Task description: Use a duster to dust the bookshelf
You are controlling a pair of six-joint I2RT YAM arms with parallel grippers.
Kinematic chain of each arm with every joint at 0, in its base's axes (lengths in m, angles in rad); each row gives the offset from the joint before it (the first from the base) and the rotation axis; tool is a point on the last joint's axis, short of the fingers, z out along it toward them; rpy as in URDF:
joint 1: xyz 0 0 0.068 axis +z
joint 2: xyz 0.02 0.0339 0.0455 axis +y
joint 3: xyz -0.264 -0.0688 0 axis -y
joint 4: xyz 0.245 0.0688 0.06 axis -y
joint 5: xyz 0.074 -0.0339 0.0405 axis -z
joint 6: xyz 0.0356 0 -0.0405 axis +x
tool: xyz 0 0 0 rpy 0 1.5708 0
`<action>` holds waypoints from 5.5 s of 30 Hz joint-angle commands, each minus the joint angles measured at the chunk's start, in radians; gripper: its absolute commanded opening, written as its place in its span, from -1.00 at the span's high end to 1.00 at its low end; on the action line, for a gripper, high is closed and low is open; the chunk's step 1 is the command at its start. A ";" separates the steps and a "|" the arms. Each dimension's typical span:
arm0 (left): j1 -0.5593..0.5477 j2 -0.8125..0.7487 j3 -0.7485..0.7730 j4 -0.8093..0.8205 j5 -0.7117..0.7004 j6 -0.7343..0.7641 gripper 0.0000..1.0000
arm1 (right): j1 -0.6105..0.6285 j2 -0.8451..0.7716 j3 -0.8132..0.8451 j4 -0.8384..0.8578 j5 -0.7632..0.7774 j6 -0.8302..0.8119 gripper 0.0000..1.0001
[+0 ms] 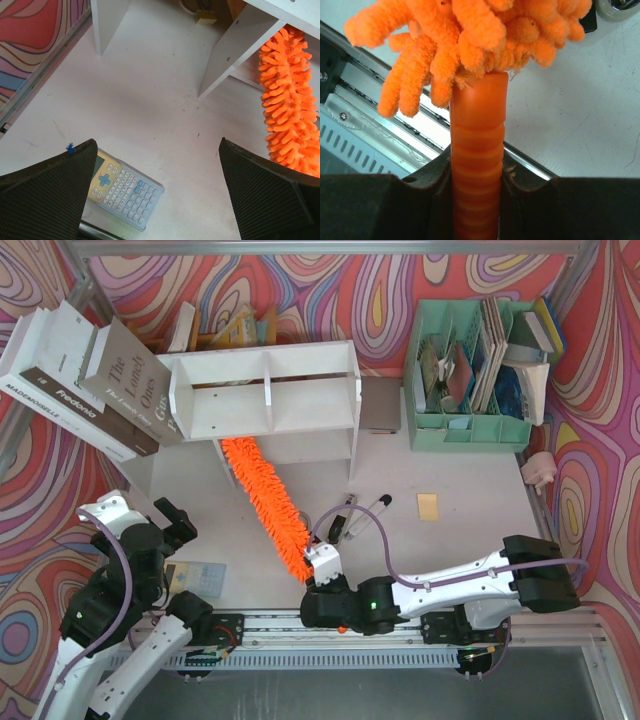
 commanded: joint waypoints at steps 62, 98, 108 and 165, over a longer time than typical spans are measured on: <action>-0.006 -0.004 0.003 -0.023 -0.033 -0.005 -0.96 | 0.016 0.082 0.254 -0.270 0.092 0.035 1.00; -0.005 -0.006 0.001 -0.014 -0.019 -0.002 -0.97 | -0.066 -0.157 0.197 -0.365 0.307 0.253 1.00; -0.005 -0.003 0.001 -0.016 -0.023 -0.001 -0.97 | -0.064 -0.062 0.207 -0.181 0.177 0.068 1.00; -0.006 -0.003 0.002 -0.022 -0.031 -0.007 -0.97 | -0.040 -0.128 0.164 -0.663 0.386 0.625 1.00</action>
